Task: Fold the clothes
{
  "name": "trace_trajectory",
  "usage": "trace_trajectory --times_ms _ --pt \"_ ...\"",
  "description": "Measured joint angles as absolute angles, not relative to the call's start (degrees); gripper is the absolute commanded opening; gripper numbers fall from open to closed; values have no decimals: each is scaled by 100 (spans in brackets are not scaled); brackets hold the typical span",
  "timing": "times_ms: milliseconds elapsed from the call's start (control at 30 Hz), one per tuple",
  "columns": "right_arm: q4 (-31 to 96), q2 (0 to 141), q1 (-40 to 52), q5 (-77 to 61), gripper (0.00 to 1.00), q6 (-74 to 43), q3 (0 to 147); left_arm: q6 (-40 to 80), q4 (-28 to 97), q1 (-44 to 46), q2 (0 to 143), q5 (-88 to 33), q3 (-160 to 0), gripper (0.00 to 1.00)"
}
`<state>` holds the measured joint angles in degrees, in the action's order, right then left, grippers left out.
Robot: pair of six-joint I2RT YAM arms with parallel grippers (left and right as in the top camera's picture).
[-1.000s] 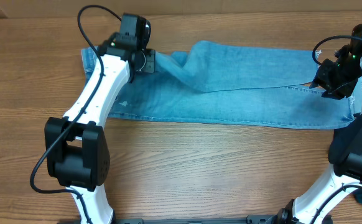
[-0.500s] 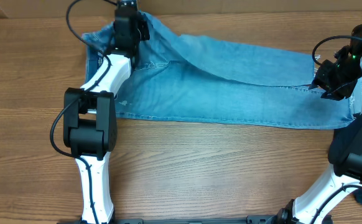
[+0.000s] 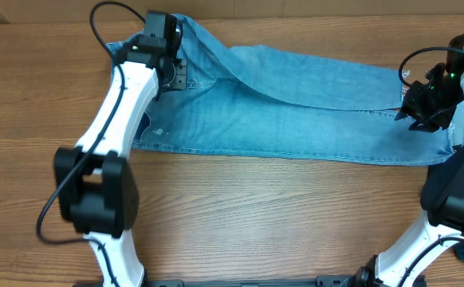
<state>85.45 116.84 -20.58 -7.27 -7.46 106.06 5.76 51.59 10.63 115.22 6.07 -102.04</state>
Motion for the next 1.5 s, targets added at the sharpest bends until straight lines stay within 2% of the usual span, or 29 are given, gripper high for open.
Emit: trace_trajectory --times_ms 100,200,300,467,700,733,933,1067,1267,1300,1333,1367,1400,1433,1500 --pt "8003 11662 -2058 -727 42 -746 10047 607 5924 1090 11378 447 -10132 8" --pt "7452 11660 -2058 -727 47 -735 9583 628 5800 1085 11546 401 -9574 36" --pt "7277 11660 -2058 -727 49 -740 9474 628 5725 1074 11642 416 -9063 37" --pt "7284 11660 -2058 -729 61 -742 9470 762 5874 810 11638 668 -8971 49" --pt "7286 11660 -2058 -727 64 -731 9470 755 6296 198 11120 607 -8969 51" --pt "7286 11660 -2058 -727 64 -731 9470 753 6287 8 11056 528 -8969 56" --pt "7290 11660 -2060 -729 64 -731 9439 432 6123 -947 11034 -178 -8965 72" --pt "7314 11660 -2058 -727 64 -731 9437 -314 5588 -1135 11037 -377 -8958 72" --pt "7338 11660 -2058 -727 64 -727 9437 -1313 5658 -1135 11531 -862 -8958 72" --pt "7352 11660 -2058 -729 64 -729 9437 -1378 5664 -1135 11620 -873 -8958 66" --pt "7352 11660 -2058 -729 64 -729 9437 -1404 5662 -1135 11679 -882 -8958 36" --pt "7352 11660 -2058 -727 64 -729 9437 -1433 5671 -1135 11730 -886 -8958 19" --pt "7354 11660 -2060 -727 64 -729 9437 -1459 5723 -1135 11773 -884 -8960 10" --pt "7352 11660 -2058 -729 64 -731 9437 -1485 5841 -1135 11806 -886 -8960 8" --pt "7356 11660 -2058 -729 64 -731 9437 -1511 6073 -1135 11813 -891 -8960 15"
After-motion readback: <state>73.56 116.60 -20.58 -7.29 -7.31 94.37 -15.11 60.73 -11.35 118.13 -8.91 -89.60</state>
